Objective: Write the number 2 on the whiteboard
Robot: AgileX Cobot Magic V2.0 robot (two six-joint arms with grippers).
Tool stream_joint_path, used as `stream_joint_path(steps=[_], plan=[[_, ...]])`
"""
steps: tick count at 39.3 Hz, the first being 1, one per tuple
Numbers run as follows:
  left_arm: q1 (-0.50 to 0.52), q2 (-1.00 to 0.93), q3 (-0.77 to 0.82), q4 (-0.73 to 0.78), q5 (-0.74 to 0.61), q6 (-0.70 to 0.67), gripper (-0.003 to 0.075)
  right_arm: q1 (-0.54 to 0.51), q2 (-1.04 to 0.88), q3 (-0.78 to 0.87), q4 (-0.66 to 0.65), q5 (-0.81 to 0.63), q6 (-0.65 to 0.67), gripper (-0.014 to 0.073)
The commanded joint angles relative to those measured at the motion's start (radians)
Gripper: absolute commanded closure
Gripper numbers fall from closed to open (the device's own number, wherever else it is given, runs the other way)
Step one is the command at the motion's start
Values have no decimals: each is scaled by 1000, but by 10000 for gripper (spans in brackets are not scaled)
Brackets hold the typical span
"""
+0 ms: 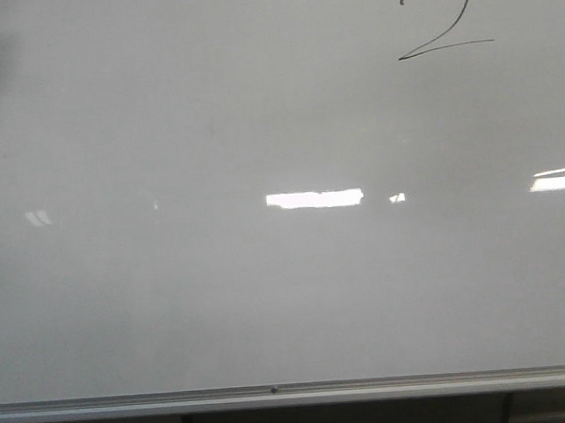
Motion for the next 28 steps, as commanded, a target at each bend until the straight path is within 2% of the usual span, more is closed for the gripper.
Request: stream_joint_path(steps=[1, 4, 11, 22, 25, 28], plan=[[29, 19, 27, -86, -208, -12, 710, -8, -9, -26, 18, -63, -1, -52], [38, 68, 53, -147, -306, -12, 710, -8, -9, -26, 19, -69, -1, -52], [38, 171, 60, -231, -430, -12, 710, -8, -9, -26, 20, -70, -1, -52], [38, 271, 60, -239, -497, -12, 706, -8, -9, -26, 20, -75, -1, -52], [38, 284, 60, -239, -499, -10, 673, -8, -9, -26, 20, -78, -1, -52], [38, 294, 60, -239, -499, -8, 589, -8, -9, -26, 20, -81, -1, -52]])
